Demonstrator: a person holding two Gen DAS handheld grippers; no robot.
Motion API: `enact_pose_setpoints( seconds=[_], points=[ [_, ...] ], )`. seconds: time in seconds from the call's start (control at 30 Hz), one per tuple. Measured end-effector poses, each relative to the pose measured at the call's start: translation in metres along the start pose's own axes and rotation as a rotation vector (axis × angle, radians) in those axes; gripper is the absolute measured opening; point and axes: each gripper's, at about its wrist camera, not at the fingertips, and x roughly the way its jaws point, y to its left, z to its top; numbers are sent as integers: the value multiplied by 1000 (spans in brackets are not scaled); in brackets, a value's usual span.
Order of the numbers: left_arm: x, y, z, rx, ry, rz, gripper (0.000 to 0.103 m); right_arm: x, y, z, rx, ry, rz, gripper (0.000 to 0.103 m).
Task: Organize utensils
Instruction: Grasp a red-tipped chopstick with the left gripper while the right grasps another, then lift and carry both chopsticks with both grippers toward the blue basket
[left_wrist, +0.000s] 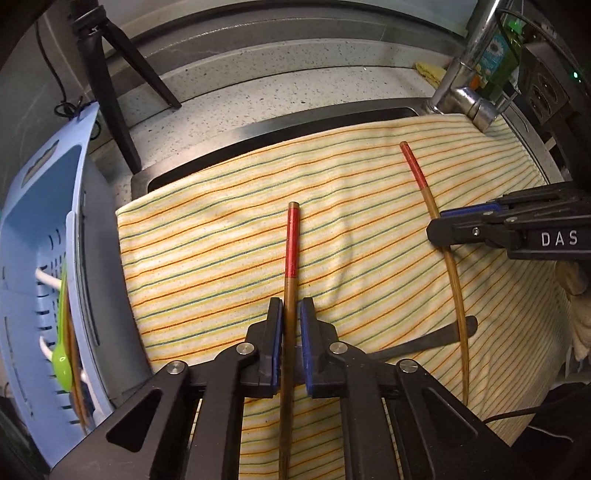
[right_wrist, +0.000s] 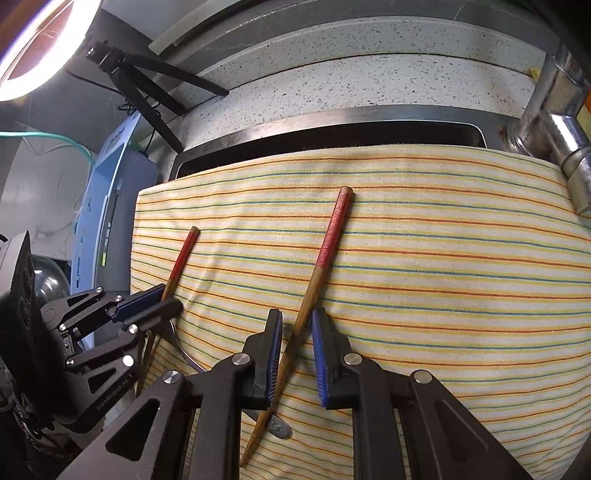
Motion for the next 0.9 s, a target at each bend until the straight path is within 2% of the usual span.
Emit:
enact_pose_setpoints(
  seconds=[0.37,0.67,0.9],
  points=[
    [-6,8,-11,-111,-56,-53,6,-3,-5,-6,30,-31,44,9],
    [-9,8,-25,-269,-131,-156,6,-9,-12,-21,77,-92,89,7],
    [-28,2,-31,-271,-178,-150,6,-27,-9,-23,102,-132,147,7]
  ],
)
